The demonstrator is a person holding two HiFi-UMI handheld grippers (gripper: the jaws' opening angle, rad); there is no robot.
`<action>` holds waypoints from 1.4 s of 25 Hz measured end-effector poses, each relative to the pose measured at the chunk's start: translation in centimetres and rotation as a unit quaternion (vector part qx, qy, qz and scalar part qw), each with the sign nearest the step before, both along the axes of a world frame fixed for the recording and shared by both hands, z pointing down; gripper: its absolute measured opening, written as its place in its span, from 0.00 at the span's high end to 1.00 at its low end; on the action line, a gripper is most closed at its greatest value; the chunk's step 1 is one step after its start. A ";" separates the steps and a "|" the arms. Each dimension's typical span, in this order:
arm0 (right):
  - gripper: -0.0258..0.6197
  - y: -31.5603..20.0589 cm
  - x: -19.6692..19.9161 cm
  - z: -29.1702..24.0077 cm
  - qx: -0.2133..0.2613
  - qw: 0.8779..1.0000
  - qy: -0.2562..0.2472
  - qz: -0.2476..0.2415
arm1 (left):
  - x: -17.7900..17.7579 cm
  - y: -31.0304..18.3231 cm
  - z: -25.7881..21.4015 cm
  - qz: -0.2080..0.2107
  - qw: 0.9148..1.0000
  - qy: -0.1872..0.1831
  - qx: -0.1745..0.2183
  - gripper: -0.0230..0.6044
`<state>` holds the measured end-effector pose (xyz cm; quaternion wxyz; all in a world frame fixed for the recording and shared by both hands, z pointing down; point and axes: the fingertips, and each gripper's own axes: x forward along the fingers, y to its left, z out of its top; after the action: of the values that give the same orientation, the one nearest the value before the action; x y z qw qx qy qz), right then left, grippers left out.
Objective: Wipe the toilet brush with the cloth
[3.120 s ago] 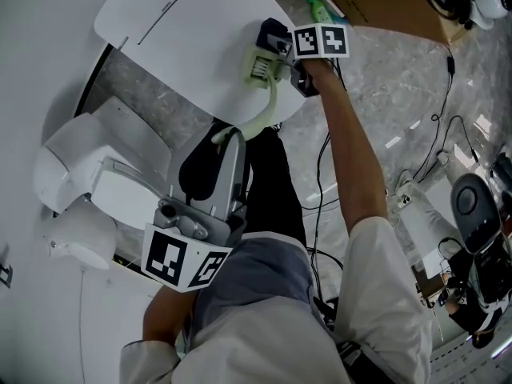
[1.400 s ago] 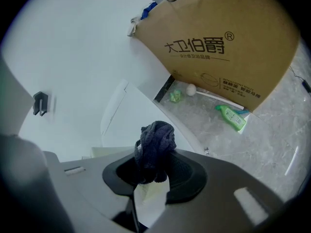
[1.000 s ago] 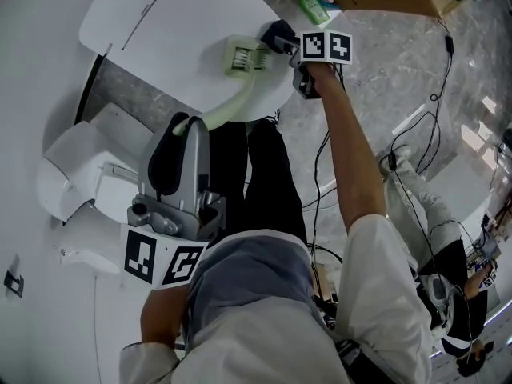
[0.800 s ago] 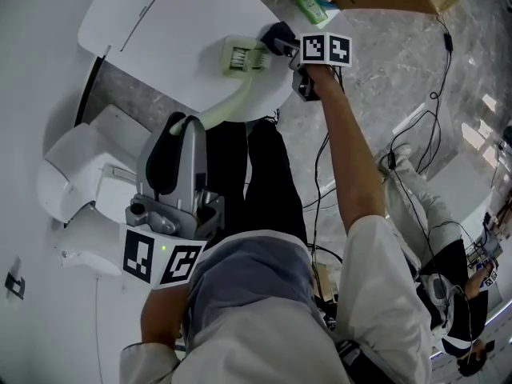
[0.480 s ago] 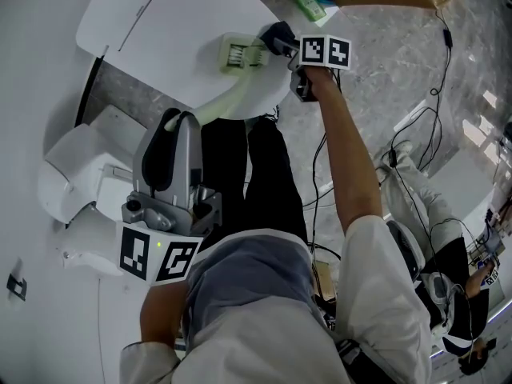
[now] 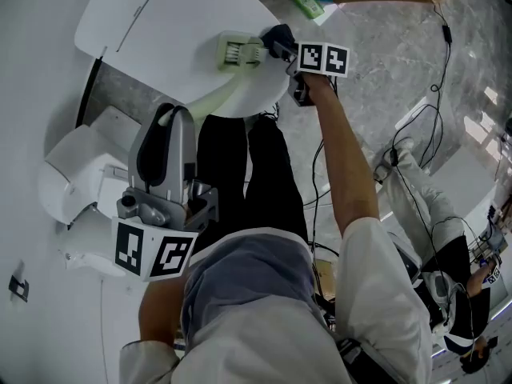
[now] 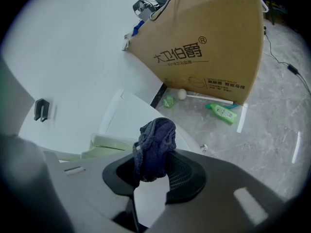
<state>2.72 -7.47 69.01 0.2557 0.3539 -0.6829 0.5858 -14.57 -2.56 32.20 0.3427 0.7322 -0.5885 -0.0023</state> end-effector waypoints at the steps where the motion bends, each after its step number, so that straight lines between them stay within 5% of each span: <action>1: 0.80 0.1 0.0 0.0 0.001 1.000 0.000 0.001 | 0.0 0.0 0.0 0.000 1.000 0.000 0.000 0.96; 35: 0.81 5.6 -0.6 -0.6 0.012 0.999 0.032 0.032 | 0.0 0.1 0.0 -0.001 1.000 0.002 0.004 0.96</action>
<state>2.11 -1.91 68.44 0.2541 0.3971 -0.6695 0.5740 -14.53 -2.45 32.22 0.3414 0.7328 -0.5886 -0.0064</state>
